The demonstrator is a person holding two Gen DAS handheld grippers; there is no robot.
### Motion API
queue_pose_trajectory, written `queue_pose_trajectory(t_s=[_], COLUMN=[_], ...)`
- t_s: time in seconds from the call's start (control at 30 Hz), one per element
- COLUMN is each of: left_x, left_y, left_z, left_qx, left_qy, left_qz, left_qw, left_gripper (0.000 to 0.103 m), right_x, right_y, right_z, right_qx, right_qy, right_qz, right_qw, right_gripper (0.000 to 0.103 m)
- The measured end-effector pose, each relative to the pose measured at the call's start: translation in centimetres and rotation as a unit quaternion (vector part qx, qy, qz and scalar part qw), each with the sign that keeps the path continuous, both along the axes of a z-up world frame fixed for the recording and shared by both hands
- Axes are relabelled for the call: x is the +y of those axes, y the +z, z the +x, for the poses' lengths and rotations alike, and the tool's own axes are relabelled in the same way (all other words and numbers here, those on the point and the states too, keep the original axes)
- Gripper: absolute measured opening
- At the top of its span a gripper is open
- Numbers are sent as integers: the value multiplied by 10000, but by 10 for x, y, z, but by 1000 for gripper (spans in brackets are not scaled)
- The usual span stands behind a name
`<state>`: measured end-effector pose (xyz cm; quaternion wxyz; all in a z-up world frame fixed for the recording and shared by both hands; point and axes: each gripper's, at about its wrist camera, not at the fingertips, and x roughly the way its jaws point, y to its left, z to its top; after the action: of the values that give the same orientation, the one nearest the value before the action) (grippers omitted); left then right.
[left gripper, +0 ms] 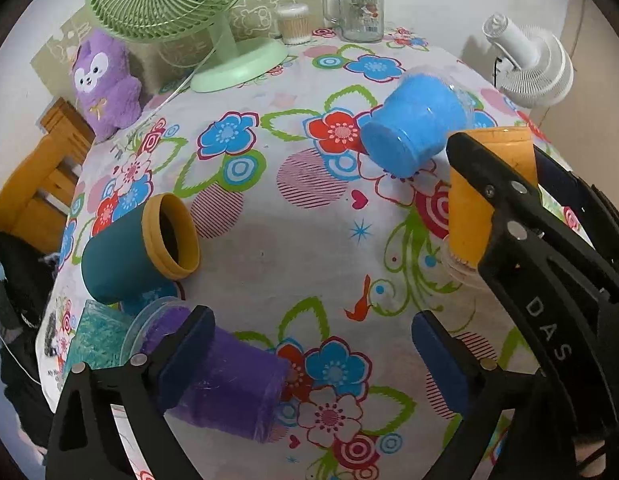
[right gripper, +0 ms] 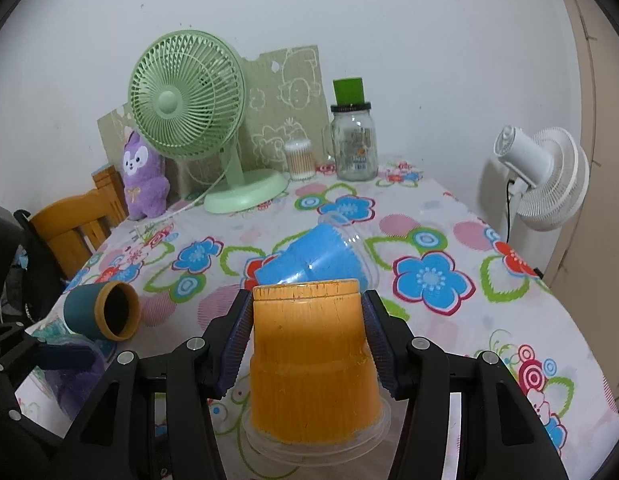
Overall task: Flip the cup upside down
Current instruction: 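Rotate the orange cup in the right gripper so its rim faces down, then lower the orange cup rim-down onto the tablecloth and open the right gripper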
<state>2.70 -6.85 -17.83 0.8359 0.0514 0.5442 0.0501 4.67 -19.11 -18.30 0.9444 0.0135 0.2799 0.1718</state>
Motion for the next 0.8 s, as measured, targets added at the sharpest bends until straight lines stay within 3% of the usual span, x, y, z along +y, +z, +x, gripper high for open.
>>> queue_pose_trajectory(t_s=[0.23, 0.8], left_x=[-2, 11], left_y=[-9, -18], left_z=[3, 7], left_qx=[144, 592], left_qy=[-38, 175], left_qz=[97, -120], left_qw=[9998, 9980], left_gripper=[103, 103], right_x=[-1, -3], right_y=[3, 5], right_z=[-9, -12], right_qx=[61, 757], right_qy=[22, 240], right_qz=[-150, -371], right_qw=[9999, 9961], right_gripper=[58, 58])
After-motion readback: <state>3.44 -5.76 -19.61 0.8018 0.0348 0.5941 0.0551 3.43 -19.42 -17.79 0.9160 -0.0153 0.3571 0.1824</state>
